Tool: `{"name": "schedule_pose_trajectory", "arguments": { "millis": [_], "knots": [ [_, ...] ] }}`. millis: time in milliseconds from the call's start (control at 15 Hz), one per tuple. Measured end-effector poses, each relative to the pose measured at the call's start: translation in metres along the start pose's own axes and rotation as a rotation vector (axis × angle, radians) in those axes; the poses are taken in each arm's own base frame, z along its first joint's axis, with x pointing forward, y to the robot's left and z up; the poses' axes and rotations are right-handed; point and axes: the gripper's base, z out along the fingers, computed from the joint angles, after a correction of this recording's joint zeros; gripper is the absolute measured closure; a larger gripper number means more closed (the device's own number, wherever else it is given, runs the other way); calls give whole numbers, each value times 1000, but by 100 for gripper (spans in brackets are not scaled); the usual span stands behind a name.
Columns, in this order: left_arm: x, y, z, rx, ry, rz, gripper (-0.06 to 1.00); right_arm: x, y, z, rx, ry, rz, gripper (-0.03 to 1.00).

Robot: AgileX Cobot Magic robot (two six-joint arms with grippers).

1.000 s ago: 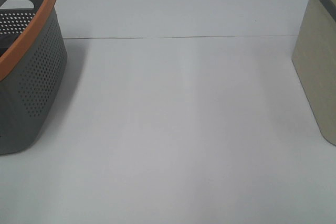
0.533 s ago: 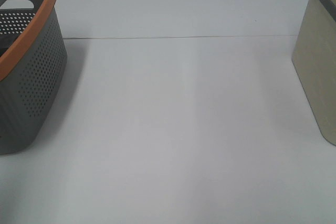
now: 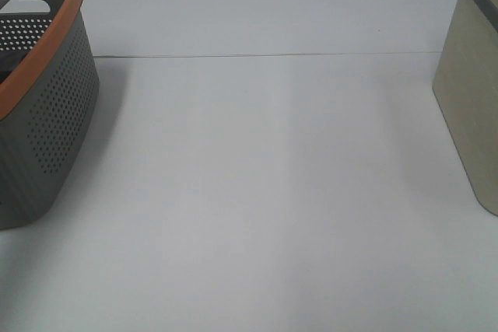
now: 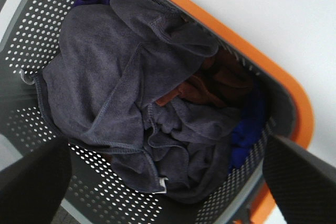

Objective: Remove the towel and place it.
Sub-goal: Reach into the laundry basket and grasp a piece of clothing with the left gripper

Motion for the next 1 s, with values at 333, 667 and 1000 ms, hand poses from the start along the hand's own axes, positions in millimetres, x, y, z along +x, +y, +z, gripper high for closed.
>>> {"name": "schedule_pose_trajectory", "arguments": {
  "millis": [333, 667, 1000],
  "knots": [
    [17, 50, 88, 97, 155, 97, 1, 0, 0, 0, 0, 0, 0, 24],
    [28, 59, 155, 141, 244, 140, 10, 0, 0, 0, 0, 0, 0, 24],
    [28, 68, 182, 149, 259, 150, 18, 0, 0, 0, 0, 0, 0, 24]
  ]
}}
